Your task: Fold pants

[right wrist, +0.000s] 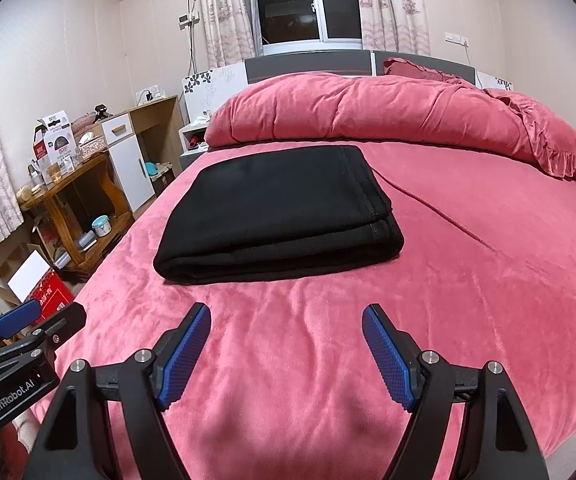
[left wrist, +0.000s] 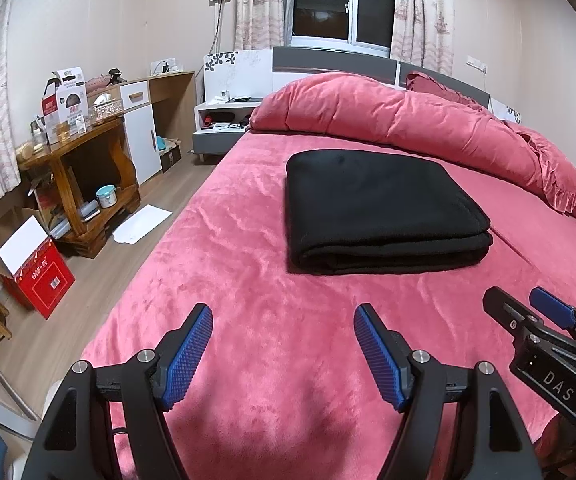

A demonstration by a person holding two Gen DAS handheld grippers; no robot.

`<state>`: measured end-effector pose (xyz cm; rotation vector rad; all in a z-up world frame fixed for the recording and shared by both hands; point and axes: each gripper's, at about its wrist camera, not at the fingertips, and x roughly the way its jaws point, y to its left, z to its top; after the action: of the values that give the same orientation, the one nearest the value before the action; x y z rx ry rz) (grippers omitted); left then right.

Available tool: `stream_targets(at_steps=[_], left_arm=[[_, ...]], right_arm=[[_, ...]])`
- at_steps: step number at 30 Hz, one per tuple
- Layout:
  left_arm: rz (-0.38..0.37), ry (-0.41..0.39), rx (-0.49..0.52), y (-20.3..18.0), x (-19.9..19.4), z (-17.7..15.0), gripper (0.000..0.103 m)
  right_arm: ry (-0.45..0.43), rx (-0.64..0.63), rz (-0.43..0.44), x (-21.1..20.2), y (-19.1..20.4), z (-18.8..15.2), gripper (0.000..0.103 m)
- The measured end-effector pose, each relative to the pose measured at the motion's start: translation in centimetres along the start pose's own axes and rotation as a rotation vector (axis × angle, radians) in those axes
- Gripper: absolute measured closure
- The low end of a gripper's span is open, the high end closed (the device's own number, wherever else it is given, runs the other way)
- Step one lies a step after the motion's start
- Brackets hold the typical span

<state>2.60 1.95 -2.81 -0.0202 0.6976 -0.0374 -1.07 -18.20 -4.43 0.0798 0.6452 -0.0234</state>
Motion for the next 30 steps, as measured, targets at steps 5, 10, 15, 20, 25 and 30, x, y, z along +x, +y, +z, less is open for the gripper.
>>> stream_targets(at_steps=[5, 10, 15, 20, 25, 30], left_arm=[[0.001, 0.003, 0.005, -0.04, 0.08, -0.05, 0.028], [0.001, 0.006, 0.004, 0.01, 0.15, -0.03, 0.028], [0.003, 0.008, 0.007, 0.02, 0.19, -0.08, 0.028], [0.003, 0.017, 0.006, 0.12, 0.4, -0.17, 0.028], [0.005, 0.026, 0.005, 0.15, 0.62, -0.22, 0.028], [0.006, 0.029, 0.007, 0.11, 0.71, -0.29, 0.028]], right_arm=[[0.004, 0.003, 0.001, 0.08, 0.03, -0.05, 0.025], [0.006, 0.007, 0.001, 0.12, 0.02, -0.12, 0.025], [0.012, 0.009, 0.002, 0.2, -0.07, -0.19, 0.025], [0.022, 0.015, 0.003, 0.37, -0.19, -0.28, 0.025], [0.025, 0.017, 0.002, 0.41, -0.23, -0.32, 0.025], [0.029, 0.016, 0.003, 0.57, -0.23, -0.37, 0.025]])
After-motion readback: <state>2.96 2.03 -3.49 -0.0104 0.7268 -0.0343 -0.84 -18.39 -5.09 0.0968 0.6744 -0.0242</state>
